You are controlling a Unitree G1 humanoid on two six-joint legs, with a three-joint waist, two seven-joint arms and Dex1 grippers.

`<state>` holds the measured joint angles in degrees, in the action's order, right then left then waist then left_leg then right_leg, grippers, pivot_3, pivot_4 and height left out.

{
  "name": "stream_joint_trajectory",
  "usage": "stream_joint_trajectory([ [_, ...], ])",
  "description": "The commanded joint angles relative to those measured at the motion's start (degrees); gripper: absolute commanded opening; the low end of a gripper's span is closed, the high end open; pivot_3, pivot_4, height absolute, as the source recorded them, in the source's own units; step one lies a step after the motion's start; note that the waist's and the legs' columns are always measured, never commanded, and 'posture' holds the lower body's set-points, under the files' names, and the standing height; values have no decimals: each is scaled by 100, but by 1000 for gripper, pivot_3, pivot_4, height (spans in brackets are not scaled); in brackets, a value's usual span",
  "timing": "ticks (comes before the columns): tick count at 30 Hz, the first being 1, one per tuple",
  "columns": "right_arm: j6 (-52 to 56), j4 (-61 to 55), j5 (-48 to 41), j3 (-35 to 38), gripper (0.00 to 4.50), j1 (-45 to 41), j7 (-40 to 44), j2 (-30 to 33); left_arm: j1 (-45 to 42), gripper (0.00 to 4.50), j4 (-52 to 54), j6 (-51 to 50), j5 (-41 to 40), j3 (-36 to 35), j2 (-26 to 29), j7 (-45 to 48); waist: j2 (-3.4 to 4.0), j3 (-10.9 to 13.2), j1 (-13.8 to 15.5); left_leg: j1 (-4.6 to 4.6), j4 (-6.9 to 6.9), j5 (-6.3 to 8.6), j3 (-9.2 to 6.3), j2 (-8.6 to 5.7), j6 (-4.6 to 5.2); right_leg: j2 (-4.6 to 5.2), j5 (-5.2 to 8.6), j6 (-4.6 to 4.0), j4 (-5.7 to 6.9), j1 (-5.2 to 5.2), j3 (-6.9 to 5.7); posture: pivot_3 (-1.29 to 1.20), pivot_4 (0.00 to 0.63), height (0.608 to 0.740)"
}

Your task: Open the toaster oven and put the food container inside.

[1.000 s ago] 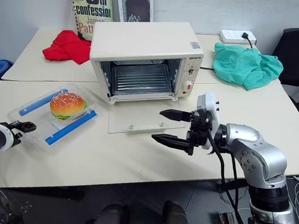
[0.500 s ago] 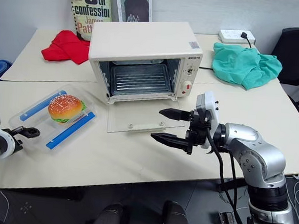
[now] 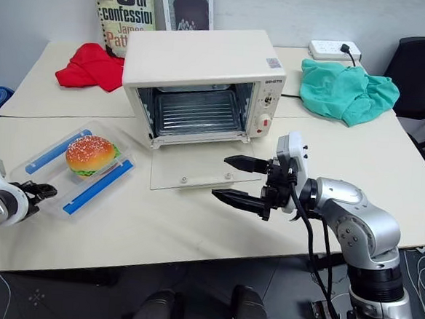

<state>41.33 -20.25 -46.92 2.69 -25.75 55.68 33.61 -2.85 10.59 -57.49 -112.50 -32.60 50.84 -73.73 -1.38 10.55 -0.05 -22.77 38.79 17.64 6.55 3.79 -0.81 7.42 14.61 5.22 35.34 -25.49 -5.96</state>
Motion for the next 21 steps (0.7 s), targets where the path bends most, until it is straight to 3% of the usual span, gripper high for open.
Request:
stream_joint_trajectory([
  [1,-86,-253,-146,138,4500,-6,-43,-8,-35,1780,16,140,-50,23,127,-21,0,0,1,0,0,0,1,0,0,0,0,0,-1,0,0,0,150,740],
  [7,-89,-304,-153,173,4500,36,-86,49,-103,66,-142,226,-50,138,173,73,0,0,0,1,-3,0,5,0,1,0,0,0,-2,0,0,0,150,740],
  [14,327,-359,-645,433,4500,159,46,413,195,28,-371,-234,-50,-48,1030,910,0,0,3,8,-21,-1,19,1,1,-2,0,0,-10,0,0,0,150,740],
  [17,178,-401,-486,444,4500,195,42,512,242,28,-417,-535,-44,14,1415,1817,0,0,6,18,-50,-5,22,-1,4,0,0,0,-28,0,-2,0,150,740],
  [21,47,-270,-278,452,4500,196,-68,542,469,28,-286,-763,-50,-104,1527,2757,7,4,-1,31,-74,-5,34,-1,-1,-2,1,-2,-39,1,-2,0,150,740],
])
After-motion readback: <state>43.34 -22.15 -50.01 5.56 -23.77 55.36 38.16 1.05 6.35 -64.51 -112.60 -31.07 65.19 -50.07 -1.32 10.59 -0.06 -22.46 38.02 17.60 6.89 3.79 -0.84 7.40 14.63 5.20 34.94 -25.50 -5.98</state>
